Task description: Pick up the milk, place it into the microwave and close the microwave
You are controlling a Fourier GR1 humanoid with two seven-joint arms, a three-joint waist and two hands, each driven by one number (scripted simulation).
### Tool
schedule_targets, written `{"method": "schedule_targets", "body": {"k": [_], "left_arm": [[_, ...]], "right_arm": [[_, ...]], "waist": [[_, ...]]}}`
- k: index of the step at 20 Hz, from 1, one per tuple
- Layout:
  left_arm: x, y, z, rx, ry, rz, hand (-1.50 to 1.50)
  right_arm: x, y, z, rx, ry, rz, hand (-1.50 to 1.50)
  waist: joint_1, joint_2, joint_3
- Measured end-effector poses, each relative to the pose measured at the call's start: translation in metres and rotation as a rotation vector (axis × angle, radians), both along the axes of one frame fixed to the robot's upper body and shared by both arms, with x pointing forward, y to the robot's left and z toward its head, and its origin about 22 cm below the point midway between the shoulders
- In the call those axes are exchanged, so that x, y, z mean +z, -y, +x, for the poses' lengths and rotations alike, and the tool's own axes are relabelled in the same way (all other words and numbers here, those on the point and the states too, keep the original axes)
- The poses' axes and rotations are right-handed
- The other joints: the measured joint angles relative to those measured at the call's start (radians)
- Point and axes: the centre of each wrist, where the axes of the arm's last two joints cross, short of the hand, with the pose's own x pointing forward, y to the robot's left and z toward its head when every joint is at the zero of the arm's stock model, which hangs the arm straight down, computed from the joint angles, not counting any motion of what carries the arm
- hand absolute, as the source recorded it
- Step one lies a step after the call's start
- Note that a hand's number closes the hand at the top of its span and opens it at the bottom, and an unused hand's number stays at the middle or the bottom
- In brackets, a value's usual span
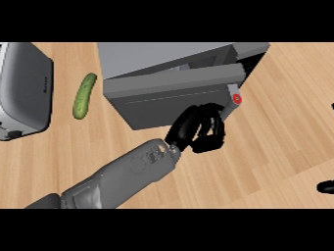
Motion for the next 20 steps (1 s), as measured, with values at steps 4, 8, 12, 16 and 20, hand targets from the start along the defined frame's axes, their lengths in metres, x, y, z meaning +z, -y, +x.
{"method": "schedule_targets", "body": {"k": [4,8,12,16,20], "left_arm": [[0.011,0.002,0.011,0.039,0.007,-0.012,1.5],[0.021,0.004,0.021,0.071,0.012,-0.025,1.5],[0.026,0.001,0.029,0.113,0.005,-0.029,1.5],[0.026,-0.001,0.031,0.141,0.005,-0.044,1.5],[0.025,-0.002,0.031,0.156,0.008,-0.049,1.5]], "right_arm": [[0.01,-0.004,0.009,0.039,0.013,0.006,-1.5],[0.02,-0.008,0.017,0.09,0.023,0.006,-1.5],[0.03,-0.014,0.024,0.155,0.024,0.005,-1.5],[0.039,-0.02,0.029,0.22,0.014,-0.009,-1.5],[0.055,-0.029,0.036,0.303,0.024,-0.06,1.5]], "waist": [[-0.019,0.008,0.001],[-0.039,0.013,0.001],[-0.052,0.018,0.002],[-0.063,0.019,0.002],[-0.069,0.017,0.002]]}}
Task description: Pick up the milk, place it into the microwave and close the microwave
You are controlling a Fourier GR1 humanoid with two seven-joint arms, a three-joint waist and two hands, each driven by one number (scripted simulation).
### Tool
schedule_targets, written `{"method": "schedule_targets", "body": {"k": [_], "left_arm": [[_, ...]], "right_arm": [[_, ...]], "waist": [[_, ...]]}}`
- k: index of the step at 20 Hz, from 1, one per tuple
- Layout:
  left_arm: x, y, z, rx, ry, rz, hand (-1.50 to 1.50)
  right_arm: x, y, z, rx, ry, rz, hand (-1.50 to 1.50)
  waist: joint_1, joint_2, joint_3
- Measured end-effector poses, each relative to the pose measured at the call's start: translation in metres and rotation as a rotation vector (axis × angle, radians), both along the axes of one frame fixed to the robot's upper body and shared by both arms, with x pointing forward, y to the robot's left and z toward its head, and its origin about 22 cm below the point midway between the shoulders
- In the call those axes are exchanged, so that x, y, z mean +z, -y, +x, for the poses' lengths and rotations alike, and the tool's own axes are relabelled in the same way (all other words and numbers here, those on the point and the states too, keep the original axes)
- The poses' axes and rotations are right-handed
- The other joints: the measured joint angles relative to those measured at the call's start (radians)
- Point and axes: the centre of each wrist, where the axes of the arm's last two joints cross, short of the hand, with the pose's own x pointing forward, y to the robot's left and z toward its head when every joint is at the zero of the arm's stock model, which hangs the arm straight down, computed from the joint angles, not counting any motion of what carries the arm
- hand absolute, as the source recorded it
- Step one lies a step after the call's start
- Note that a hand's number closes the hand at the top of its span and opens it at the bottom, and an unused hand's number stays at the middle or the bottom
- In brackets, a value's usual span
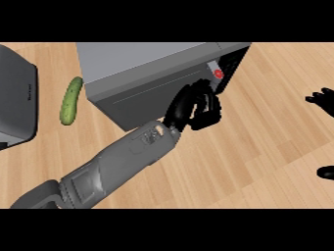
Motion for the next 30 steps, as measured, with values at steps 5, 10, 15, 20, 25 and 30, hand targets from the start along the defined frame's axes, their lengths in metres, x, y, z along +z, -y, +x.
{"method": "schedule_targets", "body": {"k": [5,10,15,20,25,30], "left_arm": [[-0.001,-0.001,0.0,0.008,-0.002,-0.003,1.5],[-0.004,-0.005,0.001,0.039,0.002,-0.009,1.5],[-0.006,-0.008,0.001,0.066,0.009,-0.018,1.5],[-0.008,-0.011,0.001,0.095,0.015,-0.026,1.5],[-0.01,-0.014,0.001,0.128,0.023,-0.035,1.5],[-0.011,-0.015,0.001,0.152,0.03,-0.045,1.5]], "right_arm": [[0.023,-0.023,0.007,0.152,0.039,-0.073,1.5],[0.039,-0.041,0.007,0.254,0.061,-0.12,1.5],[0.046,-0.055,0.004,0.321,0.073,-0.135,1.5],[0.052,-0.068,0.0,0.377,0.088,-0.141,1.5],[0.056,-0.077,-0.005,0.423,0.094,-0.14,1.5],[0.058,-0.084,-0.01,0.455,0.099,-0.14,1.5]], "waist": [[-0.003,-0.004,0.0],[-0.021,-0.01,0.001],[-0.033,-0.013,0.002],[-0.046,-0.016,0.002],[-0.06,-0.018,0.003],[-0.069,-0.018,0.003]]}}
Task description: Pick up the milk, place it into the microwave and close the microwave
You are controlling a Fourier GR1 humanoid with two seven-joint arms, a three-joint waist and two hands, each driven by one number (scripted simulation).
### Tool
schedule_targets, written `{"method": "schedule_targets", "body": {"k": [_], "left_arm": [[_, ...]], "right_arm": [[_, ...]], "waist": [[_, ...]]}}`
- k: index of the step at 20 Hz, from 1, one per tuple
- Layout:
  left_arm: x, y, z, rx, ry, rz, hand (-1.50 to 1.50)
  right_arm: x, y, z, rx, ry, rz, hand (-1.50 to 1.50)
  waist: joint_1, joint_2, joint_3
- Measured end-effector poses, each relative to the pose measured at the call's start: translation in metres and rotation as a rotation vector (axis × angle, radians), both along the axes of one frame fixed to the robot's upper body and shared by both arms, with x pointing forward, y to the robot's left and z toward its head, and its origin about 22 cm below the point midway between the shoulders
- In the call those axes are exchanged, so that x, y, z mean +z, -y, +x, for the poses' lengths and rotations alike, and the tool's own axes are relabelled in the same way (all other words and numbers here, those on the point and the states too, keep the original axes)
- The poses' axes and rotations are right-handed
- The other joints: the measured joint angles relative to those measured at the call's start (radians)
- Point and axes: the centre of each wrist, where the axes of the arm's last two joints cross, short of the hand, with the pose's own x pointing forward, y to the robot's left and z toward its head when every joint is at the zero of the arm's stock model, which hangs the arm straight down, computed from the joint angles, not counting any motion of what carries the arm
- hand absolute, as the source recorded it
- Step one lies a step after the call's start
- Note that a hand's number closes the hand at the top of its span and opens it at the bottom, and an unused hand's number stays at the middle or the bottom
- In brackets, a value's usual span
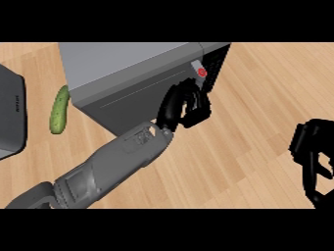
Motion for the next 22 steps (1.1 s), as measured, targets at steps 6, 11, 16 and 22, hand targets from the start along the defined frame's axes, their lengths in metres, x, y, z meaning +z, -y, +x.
{"method": "schedule_targets", "body": {"k": [6,11,16,22], "left_arm": [[0.009,0.013,-0.002,0.043,-0.086,-0.109,1.5],[0.022,0.023,-0.006,0.018,-0.257,-0.324,1.5],[0.025,0.024,-0.005,-0.076,-0.334,-0.411,1.5],[0.022,0.023,-0.005,-0.185,-0.384,-0.466,1.5]], "right_arm": [[-0.009,-0.007,-0.011,0.07,-0.073,-0.085,1.5],[-0.023,-0.019,-0.025,0.125,-0.138,-0.078,1.5],[-0.033,-0.027,-0.04,0.143,-0.174,-0.048,1.5],[-0.039,-0.04,-0.059,0.139,-0.192,-0.002,1.5]], "waist": [[0.022,0.011,-0.005],[0.053,0.021,-0.012],[0.076,0.02,-0.01],[0.105,0.013,-0.009]]}}
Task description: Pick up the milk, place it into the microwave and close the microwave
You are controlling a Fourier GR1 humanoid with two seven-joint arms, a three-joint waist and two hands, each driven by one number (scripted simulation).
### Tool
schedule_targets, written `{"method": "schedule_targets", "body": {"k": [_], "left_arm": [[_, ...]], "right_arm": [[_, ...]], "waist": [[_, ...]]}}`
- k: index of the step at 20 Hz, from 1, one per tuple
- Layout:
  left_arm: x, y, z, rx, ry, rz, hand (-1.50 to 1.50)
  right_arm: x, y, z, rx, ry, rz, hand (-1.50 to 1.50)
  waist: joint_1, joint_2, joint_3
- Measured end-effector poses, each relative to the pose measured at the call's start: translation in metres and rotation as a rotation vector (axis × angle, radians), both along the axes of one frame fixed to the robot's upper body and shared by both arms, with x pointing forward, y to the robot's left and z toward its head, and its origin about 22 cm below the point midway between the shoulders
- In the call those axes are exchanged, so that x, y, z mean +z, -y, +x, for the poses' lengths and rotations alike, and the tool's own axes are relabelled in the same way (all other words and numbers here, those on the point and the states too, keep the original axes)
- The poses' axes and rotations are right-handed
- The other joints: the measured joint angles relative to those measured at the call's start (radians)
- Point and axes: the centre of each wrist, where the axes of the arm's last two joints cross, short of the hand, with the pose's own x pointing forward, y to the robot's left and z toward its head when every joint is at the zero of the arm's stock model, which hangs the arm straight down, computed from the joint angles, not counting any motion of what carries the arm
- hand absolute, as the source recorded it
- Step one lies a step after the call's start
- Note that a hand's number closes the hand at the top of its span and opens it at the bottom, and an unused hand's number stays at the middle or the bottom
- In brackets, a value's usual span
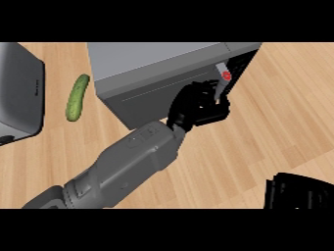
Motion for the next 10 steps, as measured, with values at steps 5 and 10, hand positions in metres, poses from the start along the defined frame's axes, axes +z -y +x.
{"method": "schedule_targets", "body": {"k": [5,10], "left_arm": [[-0.005,-0.001,0.0,-0.073,-0.002,-0.05,1.5],[-0.009,-0.003,0.001,-0.125,-0.001,-0.091,1.5]], "right_arm": [[-0.003,-0.01,-0.016,-0.012,-0.012,0.02,1.5],[-0.002,-0.021,-0.031,-0.025,-0.011,0.036,1.5]], "waist": [[0.023,-0.004,0.0],[0.041,-0.007,-0.001]]}}
